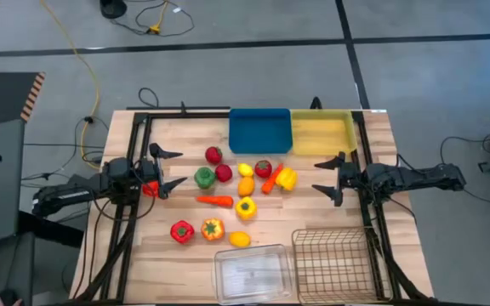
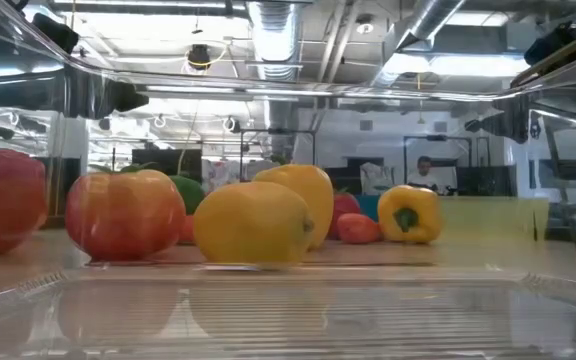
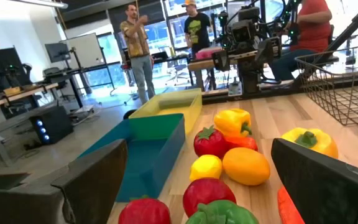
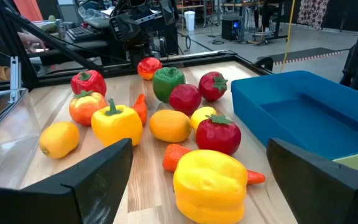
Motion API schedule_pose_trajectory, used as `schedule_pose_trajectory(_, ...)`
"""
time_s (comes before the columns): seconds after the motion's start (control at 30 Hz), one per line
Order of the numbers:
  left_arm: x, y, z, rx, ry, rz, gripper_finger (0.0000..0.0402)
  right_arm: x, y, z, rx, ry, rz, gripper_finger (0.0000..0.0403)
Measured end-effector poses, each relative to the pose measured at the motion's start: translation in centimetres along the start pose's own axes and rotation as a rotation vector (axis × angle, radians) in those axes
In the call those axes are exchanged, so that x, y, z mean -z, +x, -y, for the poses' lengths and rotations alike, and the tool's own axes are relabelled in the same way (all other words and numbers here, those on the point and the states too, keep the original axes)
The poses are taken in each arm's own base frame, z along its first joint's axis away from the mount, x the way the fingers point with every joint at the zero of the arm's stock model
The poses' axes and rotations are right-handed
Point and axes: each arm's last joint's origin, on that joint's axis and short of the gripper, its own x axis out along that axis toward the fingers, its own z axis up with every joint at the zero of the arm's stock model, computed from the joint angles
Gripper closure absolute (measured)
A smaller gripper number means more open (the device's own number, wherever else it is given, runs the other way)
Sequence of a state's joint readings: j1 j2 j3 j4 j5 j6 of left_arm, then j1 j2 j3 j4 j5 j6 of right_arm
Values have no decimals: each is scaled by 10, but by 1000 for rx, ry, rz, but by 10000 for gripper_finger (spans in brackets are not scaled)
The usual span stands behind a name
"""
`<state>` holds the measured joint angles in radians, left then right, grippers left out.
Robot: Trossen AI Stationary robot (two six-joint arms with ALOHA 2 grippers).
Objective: Sort produce into baskets
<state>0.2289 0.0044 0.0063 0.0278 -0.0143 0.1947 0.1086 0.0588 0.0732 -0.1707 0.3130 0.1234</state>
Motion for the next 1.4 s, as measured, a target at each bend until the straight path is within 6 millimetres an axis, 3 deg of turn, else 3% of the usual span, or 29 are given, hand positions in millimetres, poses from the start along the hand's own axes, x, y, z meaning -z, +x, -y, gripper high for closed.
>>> schedule_pose_trajectory(1.23,0,0,0,0,2,0,15,0,0,0,0,0,0,6)
schedule_pose_trajectory(1.4,0,0,0,2,-95,0,15,0,0,0,0,0,-1,6)
